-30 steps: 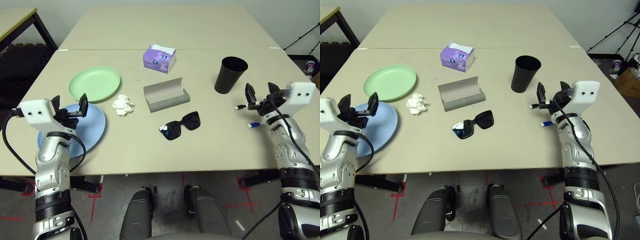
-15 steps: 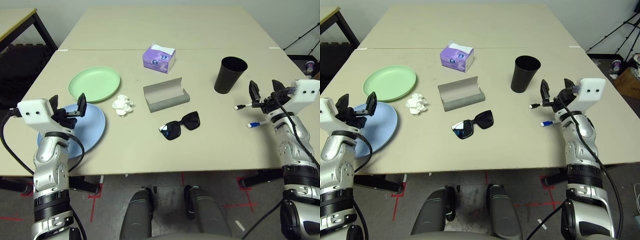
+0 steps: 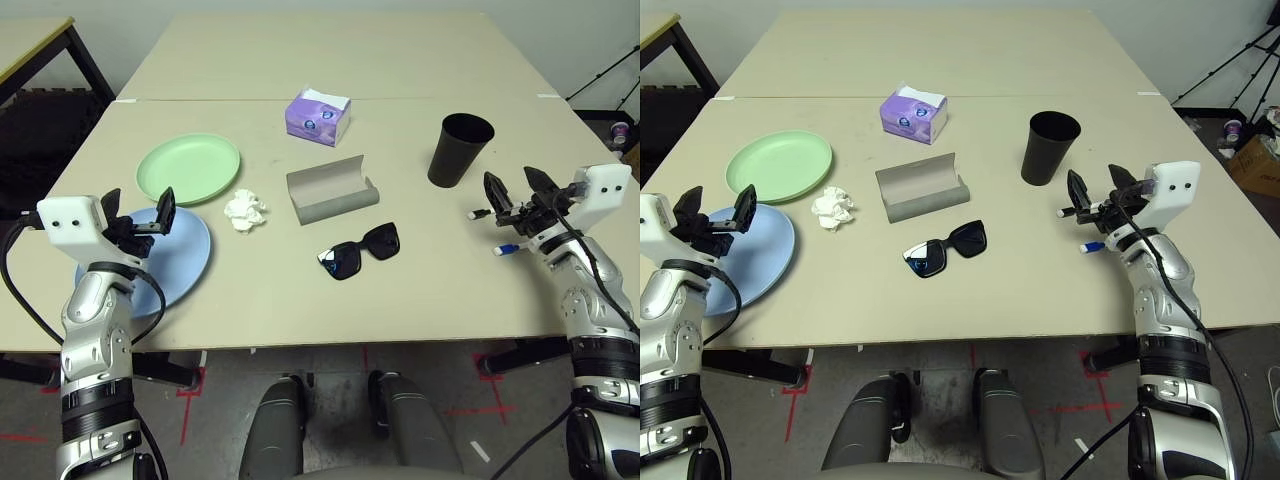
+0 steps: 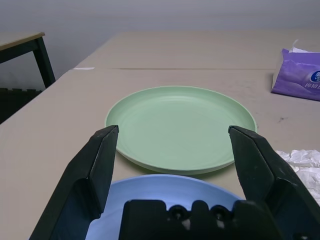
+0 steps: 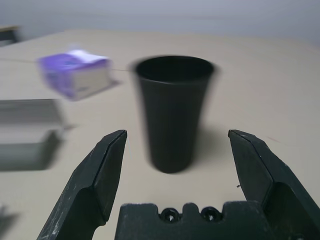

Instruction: Organize and tidy the items on the table.

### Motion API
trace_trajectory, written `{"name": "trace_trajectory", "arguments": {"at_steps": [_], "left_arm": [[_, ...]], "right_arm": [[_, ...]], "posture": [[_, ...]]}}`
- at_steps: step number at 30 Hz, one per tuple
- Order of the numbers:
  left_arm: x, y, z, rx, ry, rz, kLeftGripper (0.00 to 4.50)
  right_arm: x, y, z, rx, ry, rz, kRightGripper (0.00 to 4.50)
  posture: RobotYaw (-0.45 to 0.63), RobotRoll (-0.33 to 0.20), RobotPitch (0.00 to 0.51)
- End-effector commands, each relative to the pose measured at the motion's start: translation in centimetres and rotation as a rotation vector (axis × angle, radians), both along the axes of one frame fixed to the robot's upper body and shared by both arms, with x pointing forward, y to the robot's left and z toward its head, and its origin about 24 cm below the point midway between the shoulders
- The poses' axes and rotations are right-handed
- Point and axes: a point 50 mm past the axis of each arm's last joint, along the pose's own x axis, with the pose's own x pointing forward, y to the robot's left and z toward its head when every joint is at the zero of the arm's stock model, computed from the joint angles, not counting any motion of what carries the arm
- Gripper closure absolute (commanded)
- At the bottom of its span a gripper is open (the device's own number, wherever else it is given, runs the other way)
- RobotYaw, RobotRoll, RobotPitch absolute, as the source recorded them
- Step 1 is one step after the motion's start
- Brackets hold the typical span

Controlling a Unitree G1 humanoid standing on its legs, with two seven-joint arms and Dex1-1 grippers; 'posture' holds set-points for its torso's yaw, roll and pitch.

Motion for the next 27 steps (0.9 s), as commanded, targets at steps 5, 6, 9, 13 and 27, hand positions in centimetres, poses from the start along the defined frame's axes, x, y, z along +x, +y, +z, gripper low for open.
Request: {"name": "trace_trajectory", "arguments": {"at_steps": [5,6,9,13,27], "left_arm": [[0.3,-0.2,0.0,-0.001,0.010,-0.027,0.00],[0.3,-0.1,0.1,0.000,0.009,-0.028,0.00],[0.2,-0.1,0.2,0.003,0.009,-0.029,0.00],[0.2,-0.1,0.1,0.004,0.012,-0.031,0.00],[-0.1,-0.3,0.1,0.029,0.051,-0.086,0.00]], "right_arm": [[-0.5,1.3,0.2,-0.127,0.023,0.246,0.02],[-0.7,1.5,0.3,-0.155,0.011,0.287,0.02],[-0.8,1.7,0.8,-0.234,-0.031,0.374,0.02],[-0.8,1.6,1.1,-0.271,-0.047,0.446,0.02],[-0.2,3.0,2.0,-0.401,0.014,0.752,0.02]], "posture": [[-0.05,0.000,0.102],[-0.05,0.000,0.105],[-0.05,0.000,0.108],[-0.05,0.000,0.110],[-0.02,0.000,0.133]]}}
